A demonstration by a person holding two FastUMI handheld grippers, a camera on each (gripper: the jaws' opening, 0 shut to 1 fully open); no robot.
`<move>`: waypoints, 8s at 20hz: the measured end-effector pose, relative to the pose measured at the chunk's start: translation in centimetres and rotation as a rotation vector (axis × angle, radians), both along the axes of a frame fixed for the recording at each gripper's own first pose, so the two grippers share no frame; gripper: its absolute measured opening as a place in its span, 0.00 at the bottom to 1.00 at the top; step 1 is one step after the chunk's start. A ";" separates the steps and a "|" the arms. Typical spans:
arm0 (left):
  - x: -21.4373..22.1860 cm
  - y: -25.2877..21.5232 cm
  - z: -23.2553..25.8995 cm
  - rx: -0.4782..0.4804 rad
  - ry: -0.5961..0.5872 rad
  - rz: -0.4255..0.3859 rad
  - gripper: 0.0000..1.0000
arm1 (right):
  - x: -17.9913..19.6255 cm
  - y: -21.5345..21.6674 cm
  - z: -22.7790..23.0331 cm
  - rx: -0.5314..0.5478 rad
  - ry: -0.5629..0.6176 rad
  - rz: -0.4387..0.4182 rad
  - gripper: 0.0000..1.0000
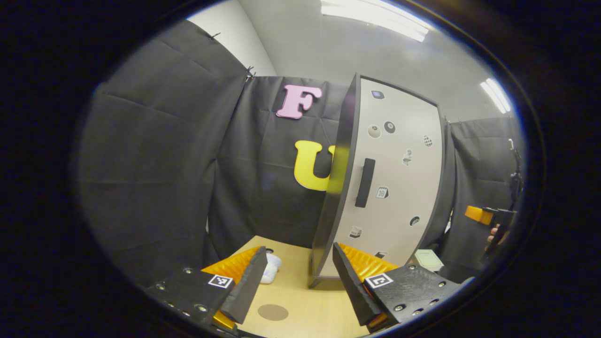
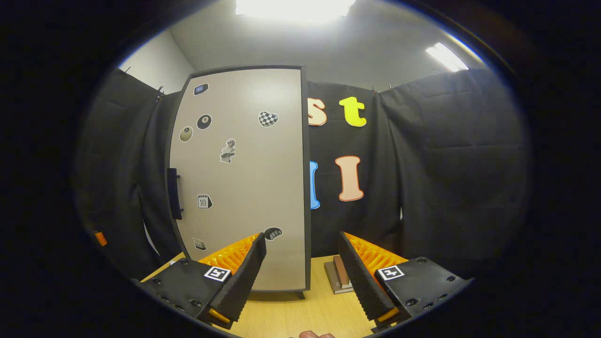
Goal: Open the cabinet door with the right hand, grasp the bottle in the cabinet with the left hand and place it on the coaster, then close the cabinet door with the right hand.
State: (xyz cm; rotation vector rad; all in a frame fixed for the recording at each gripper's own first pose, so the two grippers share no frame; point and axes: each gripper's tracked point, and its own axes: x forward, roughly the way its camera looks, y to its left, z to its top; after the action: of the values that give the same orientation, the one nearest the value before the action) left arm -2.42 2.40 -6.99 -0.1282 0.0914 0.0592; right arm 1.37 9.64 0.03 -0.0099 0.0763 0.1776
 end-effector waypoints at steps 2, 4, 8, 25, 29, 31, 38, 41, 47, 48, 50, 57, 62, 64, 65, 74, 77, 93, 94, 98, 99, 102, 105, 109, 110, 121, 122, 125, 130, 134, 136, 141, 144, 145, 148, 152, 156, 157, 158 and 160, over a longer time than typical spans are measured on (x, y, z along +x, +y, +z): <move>-0.3 0.2 -0.7 0.008 0.010 0.007 0.84 | 0.4 1.8 1.0 0.047 0.001 0.029 0.98; -0.7 0.6 -1.0 0.020 0.015 0.010 0.86 | 1.0 3.5 1.5 0.060 0.002 0.058 0.98; -1.7 1.9 -2.1 -0.020 0.038 0.027 0.86 | 1.2 8.2 2.9 0.090 -0.007 0.150 0.98; -2.8 7.9 -4.9 -0.017 0.098 0.155 0.84 | 4.3 27.2 5.4 0.118 0.017 0.353 0.98; -2.7 9.7 -5.2 -0.017 0.100 0.193 0.86 | 5.4 29.9 3.6 0.074 0.038 0.361 0.98; -2.9 10.6 -5.5 -0.019 0.104 0.211 0.84 | 5.9 30.8 2.6 0.056 0.053 0.356 0.98; -3.8 12.7 -7.3 -0.020 0.158 0.250 0.86 | 8.1 32.4 -0.2 -0.004 0.083 0.277 0.98; -4.7 13.5 -7.2 -0.020 0.148 0.282 0.86 | 8.5 32.7 -0.8 -0.018 0.089 0.246 0.79; -5.7 14.3 -8.1 -0.027 0.163 0.317 0.84 | 8.3 33.0 -1.3 0.017 0.127 0.236 0.35; -5.9 14.3 -8.1 -0.007 0.167 0.320 0.84 | 8.3 33.0 -1.3 0.002 0.121 0.233 0.36; -6.2 13.8 -8.0 0.025 0.173 0.313 0.84 | 8.2 33.1 -1.3 -0.025 0.103 0.236 0.31; -6.2 11.5 -8.3 0.038 0.182 0.271 0.84 | 7.8 32.8 -1.4 -0.006 0.110 0.320 0.17; -5.6 10.6 -7.9 0.062 0.183 0.265 0.86 | 5.8 32.0 -1.1 -0.013 0.101 0.373 0.17; -5.7 10.2 -7.8 0.062 0.181 0.261 0.85 | 4.9 31.4 -1.0 -0.014 0.097 0.402 0.17; -5.7 9.9 -8.0 0.063 0.180 0.260 0.85 | 4.4 31.1 -0.9 -0.010 0.097 0.415 0.17; -6.2 8.5 -8.1 0.086 0.192 0.241 0.85 | -0.3 27.1 -0.5 0.008 0.103 0.555 0.17; -6.0 7.7 -8.1 0.096 0.193 0.235 0.85 | -1.6 25.5 -0.4 0.013 0.104 0.585 0.17; -2.1 1.6 -8.2 0.141 0.183 0.092 0.87 | -3.1 19.6 -0.3 0.029 0.121 0.580 0.17; -1.7 1.2 -8.1 0.138 0.181 0.081 0.87 | -3.2 19.1 -0.4 0.029 0.118 0.574 0.17; 1.1 -1.1 -8.5 0.170 0.180 0.024 0.87 | -4.3 17.2 -0.1 0.062 0.074 0.517 0.16; 1.4 -1.7 -8.5 0.176 0.179 0.006 0.85 | -4.4 16.7 0.0 0.060 0.065 0.499 0.16; 2.5 -4.0 -8.6 0.177 0.173 -0.059 0.85 | -4.5 14.9 0.1 0.052 0.048 0.439 0.14; 3.3 -6.4 -9.2 0.187 0.174 -0.120 0.85 | -4.3 11.0 0.4 0.045 0.005 0.351 0.16; 3.9 -9.0 -10.6 0.175 0.191 -0.187 0.87 | -3.9 6.4 -0.8 0.070 0.024 0.237 0.15; 4.1 -9.4 -10.8 0.178 0.192 -0.197 0.87 | -3.4 5.2 -0.4 0.082 0.011 0.218 0.15; 5.1 -10.3 -12.8 0.161 0.239 -0.239 0.87 | -1.0 -1.4 0.0 0.027 0.039 0.114 0.04; 5.3 -10.3 -12.9 0.160 0.240 -0.244 0.86 | -1.1 -2.0 0.1 0.045 0.040 0.100 0.06; 6.3 -10.3 -13.3 0.167 0.247 -0.256 0.87 | -1.9 -3.2 -0.1 0.131 0.073 0.078 0.02; 8.1 -11.3 -13.6 0.139 0.239 -0.274 0.85 | -2.2 -7.3 0.6 0.131 0.088 -0.046 0.03; 9.9 -12.0 -13.4 0.142 0.219 -0.298 0.85 | -1.7 -10.9 0.8 0.110 0.092 -0.160 0.00; 11.7 -12.3 -12.9 0.152 0.208 -0.297 0.84 | -0.9 -12.9 0.4 0.100 0.100 -0.230 0.00; 16.2 -14.0 -9.8 0.151 0.164 -0.293 0.84 | 4.5 -15.2 -0.9 0.083 0.117 -0.319 0.03; 19.3 -15.2 -7.5 0.161 0.126 -0.307 0.86 | 7.4 -15.8 -1.5 0.077 0.100 -0.336 0.07; 20.2 -15.7 -7.0 0.164 0.118 -0.311 0.86 | 8.2 -16.0 -1.7 0.079 0.101 -0.341 0.00; 23.5 -17.2 -5.2 0.172 0.081 -0.317 0.86 | 10.5 -15.8 -2.6 0.117 0.111 -0.333 0.12; 26.2 -19.5 -4.9 0.209 0.059 -0.330 0.85 | 12.7 -16.1 -3.9 0.158 0.132 -0.322 0.29; 29.0 -22.0 -4.3 0.178 0.041 -0.364 0.86 | 14.3 -16.9 -5.2 0.152 0.149 -0.344 1.00; 29.9 -22.3 -4.0 0.172 0.033 -0.367 0.85 | 14.8 -17.0 -5.5 0.145 0.152 -0.349 0.95; 30.6 -22.6 -3.7 0.171 0.023 -0.370 0.85 | 15.1 -17.3 -5.5 0.137 0.151 -0.358 0.96; 32.2 -23.3 -3.4 0.176 0.013 -0.381 0.85 | 15.5 -17.7 -6.1 0.122 0.152 -0.380 0.97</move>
State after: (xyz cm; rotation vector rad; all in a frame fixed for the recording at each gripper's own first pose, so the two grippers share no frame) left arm 29.77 -20.87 -10.39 0.0668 0.1221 -0.3121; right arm 16.83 -8.04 -6.03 0.1395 0.2167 -0.1971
